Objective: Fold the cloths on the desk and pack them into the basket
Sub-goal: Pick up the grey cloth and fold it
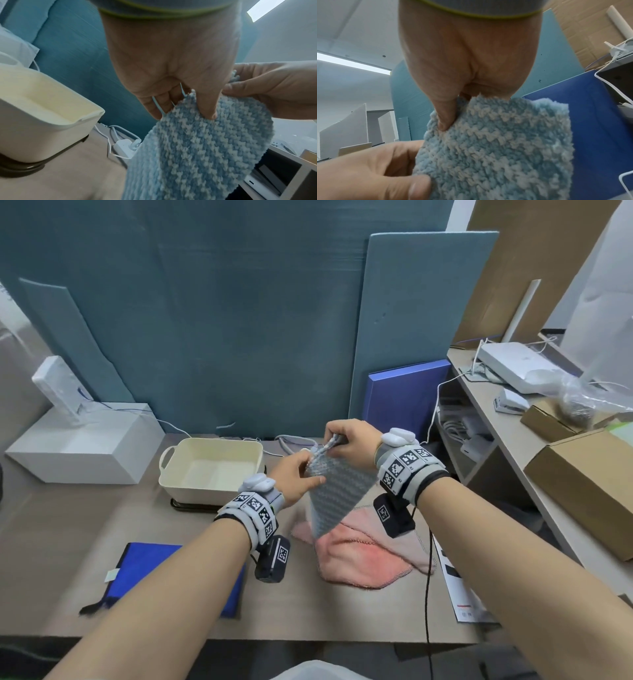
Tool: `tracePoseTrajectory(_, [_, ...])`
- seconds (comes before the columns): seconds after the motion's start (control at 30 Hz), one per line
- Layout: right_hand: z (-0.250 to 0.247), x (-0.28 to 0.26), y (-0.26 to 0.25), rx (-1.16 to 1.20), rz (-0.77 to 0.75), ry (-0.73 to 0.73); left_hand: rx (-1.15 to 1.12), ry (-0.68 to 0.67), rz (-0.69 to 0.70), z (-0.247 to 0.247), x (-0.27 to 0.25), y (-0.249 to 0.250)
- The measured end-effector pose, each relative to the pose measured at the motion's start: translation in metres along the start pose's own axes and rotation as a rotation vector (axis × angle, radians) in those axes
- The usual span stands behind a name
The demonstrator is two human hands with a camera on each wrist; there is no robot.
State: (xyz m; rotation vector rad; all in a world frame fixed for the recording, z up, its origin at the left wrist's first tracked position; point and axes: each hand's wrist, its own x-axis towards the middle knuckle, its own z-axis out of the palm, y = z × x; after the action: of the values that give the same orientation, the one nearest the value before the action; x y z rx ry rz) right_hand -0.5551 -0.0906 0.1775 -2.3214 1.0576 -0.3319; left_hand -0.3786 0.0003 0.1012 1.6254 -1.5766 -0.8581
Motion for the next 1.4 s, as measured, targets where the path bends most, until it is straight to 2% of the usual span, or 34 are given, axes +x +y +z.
tracePoseTrajectory(0.13, [-0.001,-0.001,0.007,0.026,0.003,0.047,0.083,0.04,-0.031,0.001,-0.009,-0.011])
tracePoseTrajectory(0.4, [-0.003,-0.007,0.053,0.03,0.207,0.19,0.237,0.103,-0.209,-0.025,-0.025,-0.047])
tracePoseTrajectory(0.63, [0.014,-0.016,0.086,0.001,0.397,0.204,0.246,0.16,-0.285,-0.042,-0.035,-0.073])
tracePoseTrajectory(0.77, [0.027,-0.017,0.085,0.003,0.479,0.134,0.264,0.211,-0.322,-0.039,-0.034,-0.067])
tracePoseTrajectory(0.83, [0.036,-0.015,0.07,0.062,0.452,0.093,0.252,0.172,-0.3,-0.033,-0.031,-0.054])
tracePoseTrajectory(0.97, [0.06,-0.008,0.029,0.296,0.307,-0.008,0.206,0.072,-0.185,-0.011,-0.023,-0.028])
tracePoseTrajectory(1.07, [0.078,-0.003,0.009,0.5,0.336,-0.122,0.235,0.003,-0.121,0.002,-0.018,-0.014])
tracePoseTrajectory(1.23, [0.088,0.007,0.004,0.675,0.483,-0.109,0.399,-0.012,-0.062,0.001,-0.015,-0.013])
tracePoseTrajectory(1.3, [0.087,0.007,0.005,0.67,0.468,-0.18,0.457,-0.026,-0.061,-0.001,-0.011,-0.016])
tracePoseTrajectory(1.4, [0.089,0.006,0.013,0.426,0.36,-0.259,0.496,-0.052,-0.019,-0.006,-0.007,-0.022])
